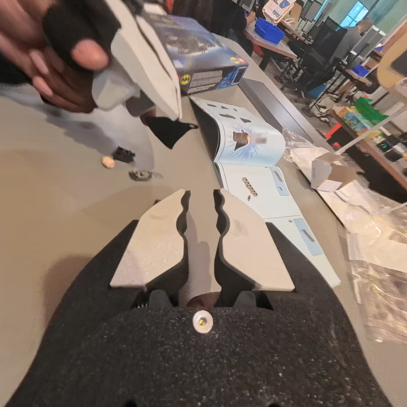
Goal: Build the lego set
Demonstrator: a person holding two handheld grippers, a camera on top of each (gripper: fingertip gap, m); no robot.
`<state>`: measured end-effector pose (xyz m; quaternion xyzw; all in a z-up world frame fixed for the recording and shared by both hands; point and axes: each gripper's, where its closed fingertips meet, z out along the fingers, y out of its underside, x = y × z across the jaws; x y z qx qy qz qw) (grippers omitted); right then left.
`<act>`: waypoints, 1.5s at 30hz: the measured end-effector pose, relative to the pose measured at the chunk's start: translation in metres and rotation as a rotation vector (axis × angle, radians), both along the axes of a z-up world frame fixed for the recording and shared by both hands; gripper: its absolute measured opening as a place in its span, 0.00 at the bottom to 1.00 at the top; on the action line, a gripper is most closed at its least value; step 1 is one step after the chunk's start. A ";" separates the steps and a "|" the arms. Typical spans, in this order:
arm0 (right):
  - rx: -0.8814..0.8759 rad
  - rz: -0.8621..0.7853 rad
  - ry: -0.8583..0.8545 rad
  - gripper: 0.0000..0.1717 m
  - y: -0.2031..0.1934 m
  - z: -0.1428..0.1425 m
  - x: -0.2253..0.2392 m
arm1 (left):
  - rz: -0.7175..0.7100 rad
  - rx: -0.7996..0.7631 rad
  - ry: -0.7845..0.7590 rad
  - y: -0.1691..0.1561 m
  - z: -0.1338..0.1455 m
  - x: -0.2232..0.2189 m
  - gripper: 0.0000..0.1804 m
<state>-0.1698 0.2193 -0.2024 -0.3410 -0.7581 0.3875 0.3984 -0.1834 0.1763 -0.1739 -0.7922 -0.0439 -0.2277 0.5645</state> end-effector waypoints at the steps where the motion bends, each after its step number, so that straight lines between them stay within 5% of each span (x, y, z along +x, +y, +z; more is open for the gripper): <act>1: -0.048 0.002 -0.005 0.13 -0.002 0.003 -0.001 | 0.003 0.003 0.003 0.000 0.000 0.000 0.00; 12: -0.336 -0.039 -0.009 0.12 -0.001 0.022 -0.022 | 0.047 0.017 0.012 0.003 0.001 -0.002 0.00; 29: -0.365 -0.010 0.060 0.01 -0.007 0.032 -0.038 | 0.128 0.083 0.071 0.004 0.007 -0.017 0.00; 45: -0.424 0.065 0.053 0.08 -0.010 0.035 -0.032 | 0.106 0.151 0.033 0.005 0.017 -0.010 0.00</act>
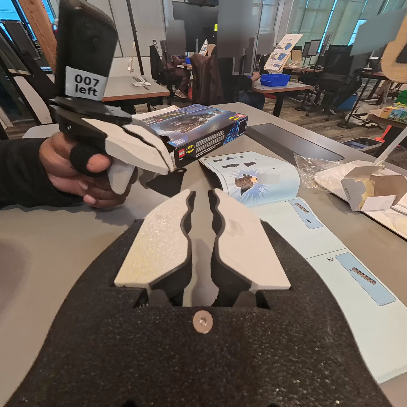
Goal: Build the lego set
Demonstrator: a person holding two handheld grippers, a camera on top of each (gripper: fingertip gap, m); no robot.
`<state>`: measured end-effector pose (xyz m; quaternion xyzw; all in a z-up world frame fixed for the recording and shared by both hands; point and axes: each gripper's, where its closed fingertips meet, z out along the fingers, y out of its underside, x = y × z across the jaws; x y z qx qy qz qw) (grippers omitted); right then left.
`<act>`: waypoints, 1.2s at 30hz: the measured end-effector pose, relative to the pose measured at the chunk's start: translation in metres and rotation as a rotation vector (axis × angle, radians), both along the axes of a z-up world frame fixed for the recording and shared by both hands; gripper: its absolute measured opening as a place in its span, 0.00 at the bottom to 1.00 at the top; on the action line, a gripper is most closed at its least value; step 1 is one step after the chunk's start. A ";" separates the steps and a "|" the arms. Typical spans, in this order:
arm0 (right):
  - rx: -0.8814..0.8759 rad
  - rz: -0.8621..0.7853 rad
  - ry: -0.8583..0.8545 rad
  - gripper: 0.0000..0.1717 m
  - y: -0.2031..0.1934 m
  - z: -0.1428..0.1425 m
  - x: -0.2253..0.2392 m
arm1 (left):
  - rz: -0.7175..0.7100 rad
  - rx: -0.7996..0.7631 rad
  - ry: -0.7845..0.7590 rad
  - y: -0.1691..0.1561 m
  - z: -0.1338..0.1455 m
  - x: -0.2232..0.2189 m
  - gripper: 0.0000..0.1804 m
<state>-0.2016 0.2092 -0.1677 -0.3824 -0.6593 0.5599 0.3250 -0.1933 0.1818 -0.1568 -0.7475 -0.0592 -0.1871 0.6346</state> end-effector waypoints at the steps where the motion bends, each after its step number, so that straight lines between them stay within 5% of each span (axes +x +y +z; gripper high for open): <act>1: 0.001 0.008 -0.004 0.08 -0.001 -0.001 0.000 | -0.006 -0.002 -0.020 0.000 0.000 0.001 0.00; 11: 0.041 0.193 -0.028 0.17 -0.026 -0.006 0.012 | -0.088 0.057 -0.120 -0.002 0.011 0.013 0.00; 28: 0.034 0.214 0.024 0.20 -0.029 0.001 0.018 | -0.149 0.086 -0.254 -0.002 0.012 0.018 0.00; 36: 0.595 -0.054 0.317 0.22 -0.027 -0.008 0.011 | -0.025 0.153 -0.410 -0.003 0.019 -0.005 0.00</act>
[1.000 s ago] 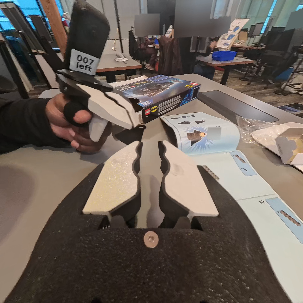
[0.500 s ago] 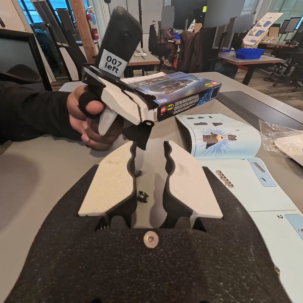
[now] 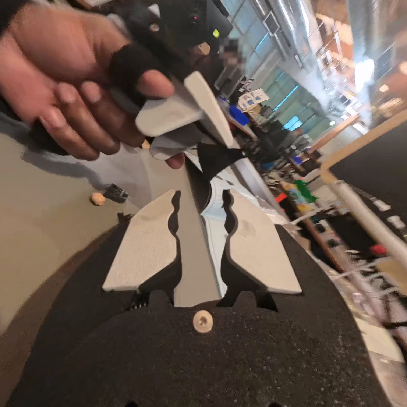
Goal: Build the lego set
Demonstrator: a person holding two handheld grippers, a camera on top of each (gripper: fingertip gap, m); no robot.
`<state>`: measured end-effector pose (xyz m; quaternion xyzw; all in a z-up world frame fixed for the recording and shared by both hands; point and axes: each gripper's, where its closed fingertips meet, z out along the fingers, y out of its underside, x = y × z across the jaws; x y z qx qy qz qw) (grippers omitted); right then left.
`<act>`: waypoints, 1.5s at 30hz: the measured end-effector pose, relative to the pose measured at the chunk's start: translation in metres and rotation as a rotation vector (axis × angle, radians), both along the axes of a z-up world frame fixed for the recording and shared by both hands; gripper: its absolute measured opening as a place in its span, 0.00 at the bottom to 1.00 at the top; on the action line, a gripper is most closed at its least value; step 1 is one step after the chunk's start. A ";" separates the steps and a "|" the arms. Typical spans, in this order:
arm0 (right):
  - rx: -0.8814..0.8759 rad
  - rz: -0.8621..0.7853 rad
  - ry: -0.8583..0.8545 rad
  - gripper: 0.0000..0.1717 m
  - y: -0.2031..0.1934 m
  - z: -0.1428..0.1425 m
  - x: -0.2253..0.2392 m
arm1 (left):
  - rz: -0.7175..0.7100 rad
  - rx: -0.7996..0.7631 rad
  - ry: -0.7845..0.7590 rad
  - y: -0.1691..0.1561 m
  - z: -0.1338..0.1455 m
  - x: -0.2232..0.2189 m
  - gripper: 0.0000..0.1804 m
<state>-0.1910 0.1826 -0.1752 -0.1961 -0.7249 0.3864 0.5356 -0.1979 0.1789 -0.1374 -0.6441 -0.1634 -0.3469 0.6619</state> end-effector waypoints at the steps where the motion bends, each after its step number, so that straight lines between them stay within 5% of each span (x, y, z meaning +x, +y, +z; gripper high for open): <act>1: 0.063 -0.020 0.041 0.24 -0.003 0.001 0.000 | 0.012 0.002 -0.023 0.001 -0.001 -0.001 0.00; 11: 0.200 -0.123 0.176 0.29 -0.007 0.011 0.001 | 0.047 0.043 -0.212 0.005 -0.006 0.006 0.00; 28: 0.282 -0.149 0.196 0.18 -0.002 0.008 0.002 | 0.030 -0.020 -0.186 0.008 -0.016 0.006 0.00; 35: -0.019 -0.083 -0.011 0.19 0.015 0.006 0.003 | 0.059 -0.115 -0.129 0.003 -0.022 -0.005 0.00; 45: -0.389 0.226 -0.374 0.28 -0.003 -0.002 0.016 | -0.163 -0.091 -0.166 0.003 -0.016 0.029 0.00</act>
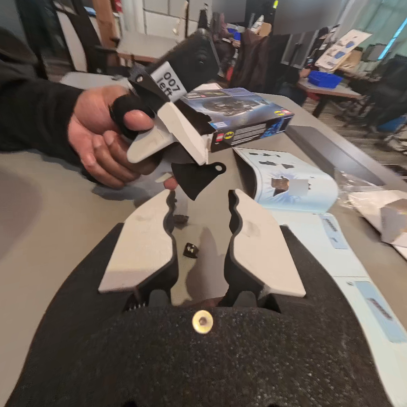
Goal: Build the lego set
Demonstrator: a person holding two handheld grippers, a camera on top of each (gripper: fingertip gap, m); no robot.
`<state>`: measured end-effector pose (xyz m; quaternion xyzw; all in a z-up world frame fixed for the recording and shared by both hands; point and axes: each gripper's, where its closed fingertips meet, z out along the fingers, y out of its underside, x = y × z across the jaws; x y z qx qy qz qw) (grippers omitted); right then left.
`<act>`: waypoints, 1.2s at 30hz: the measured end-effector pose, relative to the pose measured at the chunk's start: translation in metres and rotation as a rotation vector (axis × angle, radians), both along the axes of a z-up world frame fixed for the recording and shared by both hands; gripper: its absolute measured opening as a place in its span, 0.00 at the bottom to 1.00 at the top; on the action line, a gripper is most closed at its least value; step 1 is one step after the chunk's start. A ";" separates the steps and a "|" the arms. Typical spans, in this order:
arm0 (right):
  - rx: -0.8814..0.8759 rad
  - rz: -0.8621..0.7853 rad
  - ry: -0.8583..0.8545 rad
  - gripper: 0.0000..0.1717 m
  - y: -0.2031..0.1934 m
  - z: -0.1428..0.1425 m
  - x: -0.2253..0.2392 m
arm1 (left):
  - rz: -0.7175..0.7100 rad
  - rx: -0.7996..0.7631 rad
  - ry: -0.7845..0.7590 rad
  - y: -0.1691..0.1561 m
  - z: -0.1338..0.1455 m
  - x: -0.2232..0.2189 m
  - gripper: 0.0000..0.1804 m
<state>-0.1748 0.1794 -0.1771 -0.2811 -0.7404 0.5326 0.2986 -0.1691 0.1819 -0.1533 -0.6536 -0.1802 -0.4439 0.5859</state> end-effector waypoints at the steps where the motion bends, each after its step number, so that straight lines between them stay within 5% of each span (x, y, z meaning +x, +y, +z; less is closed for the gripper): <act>1: -0.024 0.023 -0.012 0.28 -0.001 0.001 0.001 | -0.019 0.013 -0.002 0.000 0.002 0.002 0.00; 16: -0.229 0.206 -0.152 0.19 -0.008 0.007 0.017 | -0.112 0.048 0.028 -0.002 0.000 0.013 0.00; 36: -0.315 0.142 -0.195 0.00 0.004 0.007 0.007 | -0.105 0.008 0.051 0.000 -0.008 0.009 0.00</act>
